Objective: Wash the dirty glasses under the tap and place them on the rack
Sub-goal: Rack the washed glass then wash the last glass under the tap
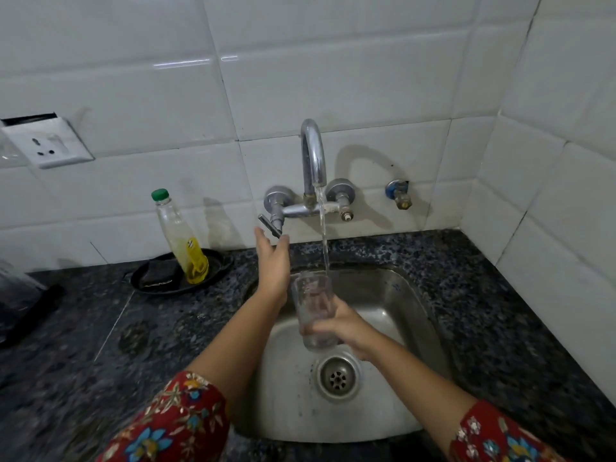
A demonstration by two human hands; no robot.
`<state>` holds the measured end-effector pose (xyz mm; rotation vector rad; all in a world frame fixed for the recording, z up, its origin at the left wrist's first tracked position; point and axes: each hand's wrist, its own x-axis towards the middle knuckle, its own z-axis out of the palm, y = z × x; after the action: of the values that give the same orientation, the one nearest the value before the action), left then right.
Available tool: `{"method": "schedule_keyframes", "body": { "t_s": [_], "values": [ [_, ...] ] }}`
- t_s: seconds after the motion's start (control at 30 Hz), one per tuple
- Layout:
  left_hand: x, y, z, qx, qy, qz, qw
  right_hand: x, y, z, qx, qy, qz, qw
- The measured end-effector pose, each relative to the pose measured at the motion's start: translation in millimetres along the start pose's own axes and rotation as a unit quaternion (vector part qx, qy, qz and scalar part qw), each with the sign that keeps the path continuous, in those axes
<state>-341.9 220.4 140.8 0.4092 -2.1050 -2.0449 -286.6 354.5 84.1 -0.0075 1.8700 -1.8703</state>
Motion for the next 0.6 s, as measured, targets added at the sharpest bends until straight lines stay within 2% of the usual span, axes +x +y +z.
{"method": "schedule_keyframes", "body": {
  "t_s": [0.07, 0.2, 0.37, 0.6],
  "values": [
    [5, 10, 1, 0.032, 0.001, 0.033, 0.999, -4, 11, -4, -0.026, 0.01, 0.003, 1.0],
    [6, 12, 5, 0.05, 0.004, 0.06, 0.997, 4, 10, -17, 0.074, 0.102, 0.015, 0.992],
    [3, 9, 9, 0.052, 0.02, 0.074, 0.996, 1, 0, -8, 0.008, 0.071, -0.007, 0.997],
    [1, 7, 11, 0.089, 0.026, 0.108, 0.99, 3, 10, -15, 0.013, 0.087, -0.005, 0.996]
  ]
}}
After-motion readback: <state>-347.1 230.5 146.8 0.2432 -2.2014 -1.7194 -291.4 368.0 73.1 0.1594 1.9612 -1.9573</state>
